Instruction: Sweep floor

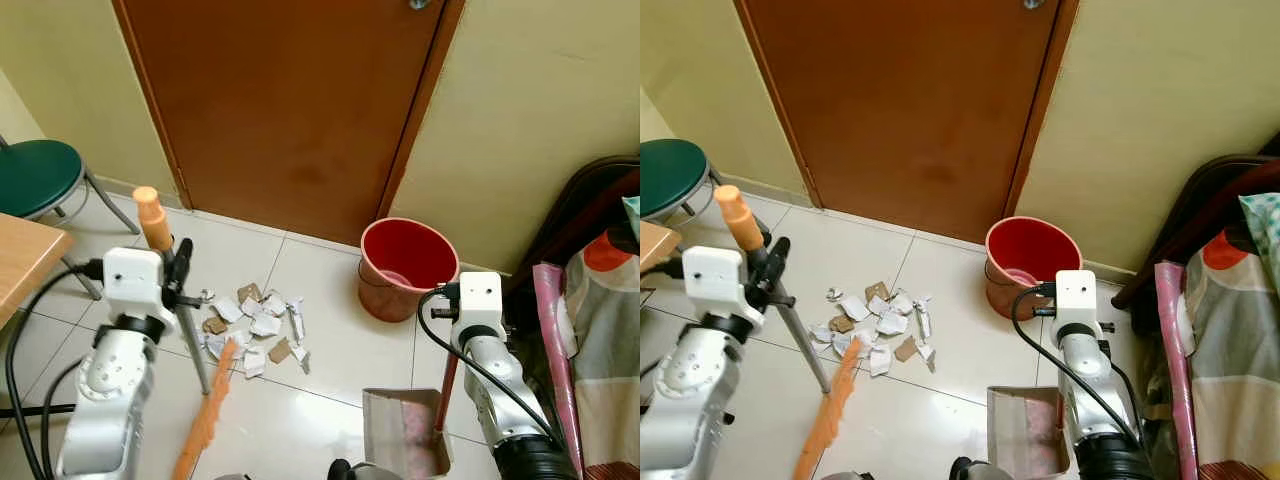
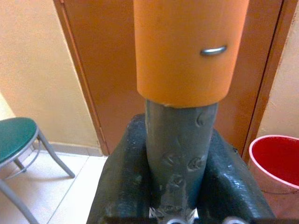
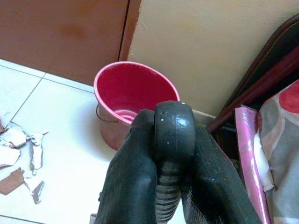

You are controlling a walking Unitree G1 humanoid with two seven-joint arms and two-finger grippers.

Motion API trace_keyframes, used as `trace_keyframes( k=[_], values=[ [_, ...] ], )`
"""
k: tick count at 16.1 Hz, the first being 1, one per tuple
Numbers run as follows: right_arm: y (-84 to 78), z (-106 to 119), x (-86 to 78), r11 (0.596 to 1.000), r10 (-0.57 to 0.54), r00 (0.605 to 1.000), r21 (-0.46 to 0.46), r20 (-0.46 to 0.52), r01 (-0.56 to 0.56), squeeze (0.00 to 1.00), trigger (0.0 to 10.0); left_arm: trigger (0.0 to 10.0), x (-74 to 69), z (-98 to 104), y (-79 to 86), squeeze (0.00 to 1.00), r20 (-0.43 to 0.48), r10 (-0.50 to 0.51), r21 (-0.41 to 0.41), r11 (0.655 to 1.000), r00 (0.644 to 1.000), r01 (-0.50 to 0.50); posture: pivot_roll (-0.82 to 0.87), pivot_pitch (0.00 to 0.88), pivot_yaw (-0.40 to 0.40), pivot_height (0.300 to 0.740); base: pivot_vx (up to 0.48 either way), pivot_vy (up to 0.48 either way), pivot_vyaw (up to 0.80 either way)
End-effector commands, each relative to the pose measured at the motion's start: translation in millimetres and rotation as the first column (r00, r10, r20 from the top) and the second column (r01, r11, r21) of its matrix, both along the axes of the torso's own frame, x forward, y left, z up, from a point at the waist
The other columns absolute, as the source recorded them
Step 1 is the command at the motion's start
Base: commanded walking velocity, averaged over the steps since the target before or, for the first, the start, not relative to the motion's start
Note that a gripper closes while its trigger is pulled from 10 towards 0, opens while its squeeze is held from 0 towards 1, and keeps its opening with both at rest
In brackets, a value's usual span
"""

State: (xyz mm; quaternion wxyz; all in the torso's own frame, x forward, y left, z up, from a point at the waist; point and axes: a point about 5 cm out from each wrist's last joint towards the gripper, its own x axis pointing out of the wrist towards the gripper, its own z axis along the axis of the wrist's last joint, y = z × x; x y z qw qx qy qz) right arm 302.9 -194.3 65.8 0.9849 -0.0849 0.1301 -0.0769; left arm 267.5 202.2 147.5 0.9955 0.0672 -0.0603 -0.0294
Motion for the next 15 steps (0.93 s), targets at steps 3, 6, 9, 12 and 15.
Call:
trace_keyframes(
  k=[3, 6, 9, 12, 15],
  values=[
    [3.3, -3, 1.4, 1.000, 0.016, 1.000, 0.016, -0.022, -0.016, 0.00, 10.0, 10.0, 9.8, 5, 6.7, 0.00, 0.049, -0.010, 0.038, 0.999, 0.999, 0.008, 0.08, 0.159, -0.055, 0.740, 0.000, 0.000, 0.00],
    [4.1, 6, 4.9, 0.999, -0.007, 0.998, 0.032, 0.055, 0.005, 0.00, 10.0, 10.0, 19.3, -1, -7.8, 0.00, 0.076, -0.055, 0.028, 0.998, 0.996, 0.053, 0.07, 0.159, -0.055, 0.740, 0.000, 0.000, 0.00],
    [4.6, 11, 6.9, 0.999, -0.019, 0.996, 0.044, 0.092, 0.015, 0.00, 10.0, 10.0, 22.8, -12, -22.6, 0.00, 0.057, -0.100, 0.005, 0.995, 0.993, 0.100, 0.07, 0.158, -0.058, 0.740, 0.000, 0.000, 0.00],
    [5.3, 11, 8.1, 0.999, -0.021, 0.995, 0.043, 0.099, 0.016, 0.00, 10.0, 10.0, 20.2, -24, -36.6, 0.00, 0.034, -0.138, -0.008, 0.990, 0.990, 0.139, 0.06, 0.158, -0.056, 0.740, 0.000, 0.000, 0.00],
    [5.0, 11, 6.8, 0.999, -0.033, 0.993, 0.047, 0.113, 0.028, 0.00, 10.0, 10.0, 7.3, -36, -55.8, 0.00, 0.008, -0.195, -0.055, 0.979, 0.981, 0.195, 0.07, 0.166, -0.050, 0.740, 0.000, 0.000, 0.00]
  ],
)
